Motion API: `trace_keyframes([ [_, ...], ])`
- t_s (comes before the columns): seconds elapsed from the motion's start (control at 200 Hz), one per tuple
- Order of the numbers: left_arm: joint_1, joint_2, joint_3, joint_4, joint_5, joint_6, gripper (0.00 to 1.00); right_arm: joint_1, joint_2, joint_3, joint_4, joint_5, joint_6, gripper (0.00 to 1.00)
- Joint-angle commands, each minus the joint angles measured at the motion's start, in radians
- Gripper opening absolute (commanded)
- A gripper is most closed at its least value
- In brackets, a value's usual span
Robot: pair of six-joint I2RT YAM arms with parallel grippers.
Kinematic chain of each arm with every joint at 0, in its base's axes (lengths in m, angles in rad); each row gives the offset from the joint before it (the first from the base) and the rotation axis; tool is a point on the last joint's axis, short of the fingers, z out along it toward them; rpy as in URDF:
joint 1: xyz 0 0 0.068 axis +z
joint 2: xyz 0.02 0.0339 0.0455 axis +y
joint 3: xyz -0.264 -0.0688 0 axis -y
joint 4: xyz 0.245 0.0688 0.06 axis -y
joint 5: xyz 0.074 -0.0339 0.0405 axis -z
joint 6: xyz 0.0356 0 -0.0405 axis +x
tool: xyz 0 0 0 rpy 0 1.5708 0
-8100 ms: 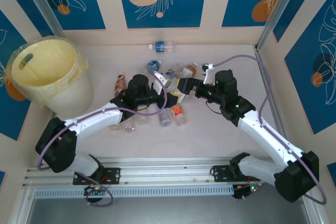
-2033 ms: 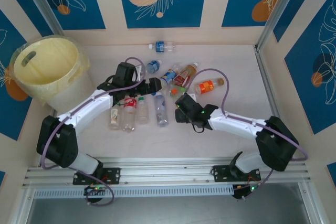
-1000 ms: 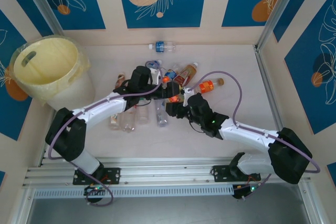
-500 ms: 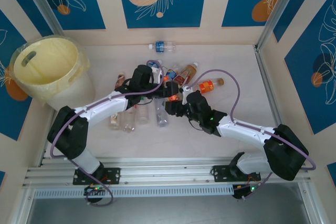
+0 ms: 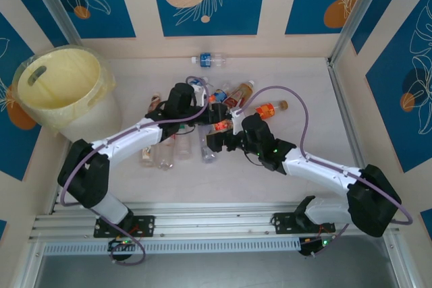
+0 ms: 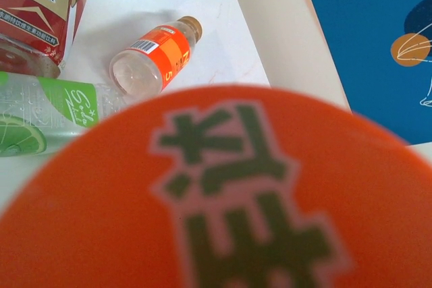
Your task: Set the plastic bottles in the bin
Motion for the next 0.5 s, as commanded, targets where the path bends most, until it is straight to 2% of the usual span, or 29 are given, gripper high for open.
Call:
trace_keyframes([
  [0.0, 0.01, -0.029, -0.025, -0.03, -0.109, 0.045, 0.51, -0.001, -0.055, 0.02, -0.006, -0.044, -0.076, 1.0],
  [0.26, 0.045, -0.092, -0.031, -0.078, -0.158, 0.085, 0.51, -0.015, -0.086, 0.011, 0.005, 0.053, -0.053, 1.0],
  [0.375, 0.065, -0.165, -0.04, -0.124, -0.234, 0.133, 0.51, -0.03, -0.093, -0.001, 0.006, 0.158, -0.013, 1.0],
  [0.495, 0.084, -0.262, -0.066, -0.153, -0.327, 0.182, 0.52, -0.064, -0.084, 0.003, -0.042, 0.215, 0.048, 1.0],
])
